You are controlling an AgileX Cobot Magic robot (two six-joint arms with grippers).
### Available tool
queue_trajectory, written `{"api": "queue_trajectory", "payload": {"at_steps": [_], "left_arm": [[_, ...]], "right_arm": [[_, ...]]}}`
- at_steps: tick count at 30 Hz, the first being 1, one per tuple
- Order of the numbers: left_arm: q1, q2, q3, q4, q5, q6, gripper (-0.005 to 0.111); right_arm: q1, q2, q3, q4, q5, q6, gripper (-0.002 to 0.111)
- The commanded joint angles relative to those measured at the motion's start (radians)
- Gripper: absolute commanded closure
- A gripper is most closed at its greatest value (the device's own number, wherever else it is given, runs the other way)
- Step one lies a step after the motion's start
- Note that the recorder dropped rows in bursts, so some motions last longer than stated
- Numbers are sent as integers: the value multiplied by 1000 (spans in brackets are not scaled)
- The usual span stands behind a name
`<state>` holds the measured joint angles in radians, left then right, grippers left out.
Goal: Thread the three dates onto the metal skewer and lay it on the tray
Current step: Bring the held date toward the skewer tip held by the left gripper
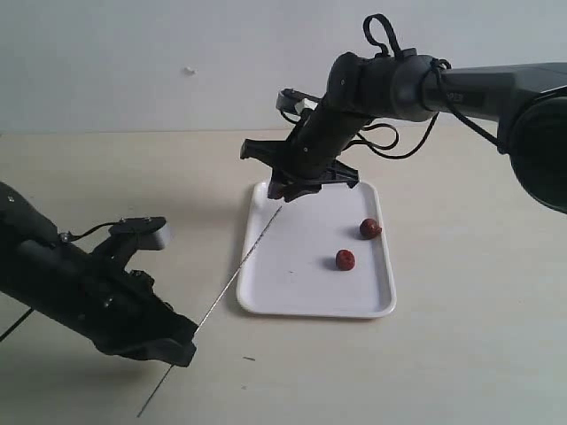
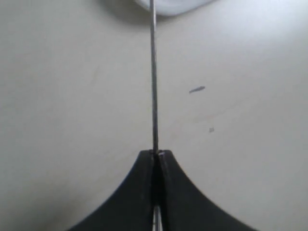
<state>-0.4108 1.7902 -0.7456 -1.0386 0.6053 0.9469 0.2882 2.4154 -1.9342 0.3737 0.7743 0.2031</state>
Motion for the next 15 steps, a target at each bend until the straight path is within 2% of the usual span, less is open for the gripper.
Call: {"api": "queue_trajectory", "payload": {"at_steps": [1,8,15], "left_arm": [[3,26,-6,-28,-12,9,107],[3,36,-26,-130,-76,22,107],[3,36,-26,-150,-90,22,107]], "right_arm": [[-5,-17,-8,51,-32,-26,81],[-5,-17,-8,72,-43,-45,81],[-5,-17,-8,82,-71,-45,81]]}}
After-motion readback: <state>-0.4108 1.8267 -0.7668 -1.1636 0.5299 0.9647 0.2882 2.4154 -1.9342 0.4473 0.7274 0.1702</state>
